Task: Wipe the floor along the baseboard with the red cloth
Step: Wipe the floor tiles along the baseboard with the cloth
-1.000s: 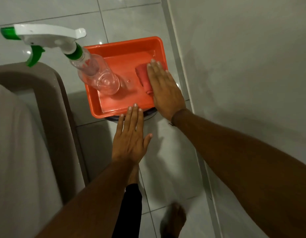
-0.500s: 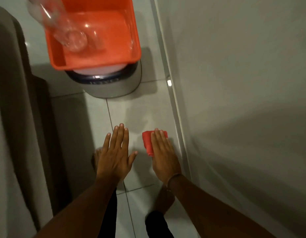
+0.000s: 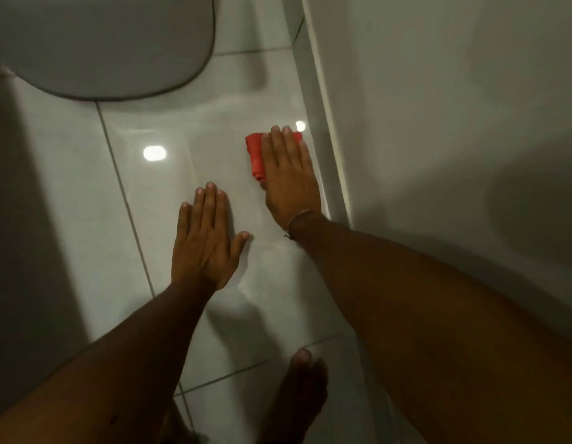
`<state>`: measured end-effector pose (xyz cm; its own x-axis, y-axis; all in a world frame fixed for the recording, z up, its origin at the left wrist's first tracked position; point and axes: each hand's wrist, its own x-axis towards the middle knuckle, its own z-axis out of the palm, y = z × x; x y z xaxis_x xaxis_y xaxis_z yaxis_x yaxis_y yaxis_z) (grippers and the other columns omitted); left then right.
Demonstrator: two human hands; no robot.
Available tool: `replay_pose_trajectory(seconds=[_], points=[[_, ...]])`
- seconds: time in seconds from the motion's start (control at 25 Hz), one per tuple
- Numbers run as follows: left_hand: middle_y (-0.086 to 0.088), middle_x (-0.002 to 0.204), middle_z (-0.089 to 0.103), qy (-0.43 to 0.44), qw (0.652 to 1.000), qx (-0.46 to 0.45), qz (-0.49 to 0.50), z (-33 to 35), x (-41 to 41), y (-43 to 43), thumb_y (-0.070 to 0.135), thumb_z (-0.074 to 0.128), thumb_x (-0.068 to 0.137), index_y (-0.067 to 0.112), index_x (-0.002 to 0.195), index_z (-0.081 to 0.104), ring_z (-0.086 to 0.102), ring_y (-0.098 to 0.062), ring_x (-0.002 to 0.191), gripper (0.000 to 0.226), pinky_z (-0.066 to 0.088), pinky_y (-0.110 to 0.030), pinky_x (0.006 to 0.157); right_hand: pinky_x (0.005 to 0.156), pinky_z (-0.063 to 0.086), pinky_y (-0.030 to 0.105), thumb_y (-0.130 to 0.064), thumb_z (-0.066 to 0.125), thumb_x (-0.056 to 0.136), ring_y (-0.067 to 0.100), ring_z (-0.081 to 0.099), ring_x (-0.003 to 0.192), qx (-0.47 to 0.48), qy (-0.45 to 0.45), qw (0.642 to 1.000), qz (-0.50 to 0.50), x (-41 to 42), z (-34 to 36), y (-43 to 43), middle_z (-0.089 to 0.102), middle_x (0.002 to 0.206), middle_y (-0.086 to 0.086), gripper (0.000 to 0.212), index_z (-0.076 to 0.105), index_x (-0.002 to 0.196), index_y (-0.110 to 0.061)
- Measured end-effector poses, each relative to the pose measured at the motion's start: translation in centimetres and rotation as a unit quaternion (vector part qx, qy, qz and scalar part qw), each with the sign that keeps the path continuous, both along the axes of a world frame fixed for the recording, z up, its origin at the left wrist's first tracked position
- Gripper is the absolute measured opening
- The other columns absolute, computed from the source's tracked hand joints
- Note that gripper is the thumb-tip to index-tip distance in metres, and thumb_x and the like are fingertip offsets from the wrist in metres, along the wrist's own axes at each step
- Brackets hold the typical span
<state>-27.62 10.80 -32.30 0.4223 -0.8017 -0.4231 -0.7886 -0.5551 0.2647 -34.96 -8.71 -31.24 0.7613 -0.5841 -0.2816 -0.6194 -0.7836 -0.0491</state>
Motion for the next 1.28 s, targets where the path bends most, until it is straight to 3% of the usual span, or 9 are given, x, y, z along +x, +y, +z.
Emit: replay_pose_trajectory(seconds=[0.24,0.48,0.68,0.88,1.08,1.28], points=[[-0.016,0.185,0.006,-0.078,0.991,-0.108,-0.006,-5.2,-0.4,1.9,0.063,0.027,0.107,0.008,0.175,0.009,0.002,-0.033,0.173,0.089,0.004,-0.054,0.139,0.131,0.013,0.05,-0.053,0.033,0.107,0.036,0.014,0.159,-0.04,-0.052,0.997,-0.032,-0.6,-3.7,-0.8,0.018,0.171,0.018,0.076,0.015,0.163,-0.004],[-0.017,0.185,0.007,-0.095,0.987,-0.128,0.0,-5.5,-0.5,2.2,0.056,0.033,0.108,0.006,0.174,0.012,0.003,-0.032,0.173,0.086,0.007,-0.056,0.139,0.13,0.015,0.052,-0.037,0.025,0.101,0.036,0.012,0.16,-0.002,-0.062,0.99,-0.123,-1.5,-3.1,-0.4,0.017,0.172,0.018,0.071,0.015,0.163,-0.005],[-0.016,0.185,0.007,-0.089,0.986,-0.139,0.005,-5.4,-0.5,2.2,0.055,0.03,0.108,0.006,0.174,0.013,0.003,-0.031,0.173,0.085,0.009,-0.056,0.139,0.128,0.023,0.052,-0.035,0.032,0.107,0.037,0.025,0.156,-0.008,-0.117,0.982,-0.145,-6.0,-3.1,2.7,0.032,0.166,0.019,0.062,0.032,0.159,-0.002],[-0.015,0.186,0.005,-0.088,0.987,-0.133,0.006,-5.5,-0.6,2.1,0.056,0.03,0.108,0.008,0.175,0.009,-0.002,-0.029,0.173,0.085,0.003,-0.052,0.14,0.127,0.024,0.054,-0.031,0.019,0.105,0.036,0.024,0.157,-0.002,-0.079,0.983,-0.166,-8.1,-2.6,5.3,0.031,0.167,0.019,0.063,0.029,0.16,-0.003],[-0.015,0.186,0.003,-0.092,0.987,-0.129,0.004,-5.7,-0.5,2.2,0.056,0.03,0.108,0.008,0.175,0.007,-0.002,-0.029,0.173,0.085,0.001,-0.051,0.14,0.128,0.024,0.054,-0.034,0.025,0.106,0.037,0.026,0.156,-0.007,-0.111,0.979,-0.17,-5.3,-2.8,3.4,0.033,0.165,0.021,0.063,0.031,0.159,-0.001],[-0.016,0.185,0.004,-0.09,0.986,-0.137,0.007,-5.6,-0.5,2.2,0.055,0.031,0.108,0.007,0.175,0.008,-0.001,-0.03,0.173,0.085,0.002,-0.052,0.14,0.122,0.033,0.056,-0.026,0.031,0.105,0.038,0.032,0.154,-0.002,-0.101,0.984,-0.149,-11.2,-2.4,6.8,0.038,0.163,0.022,0.058,0.036,0.156,0.001]])
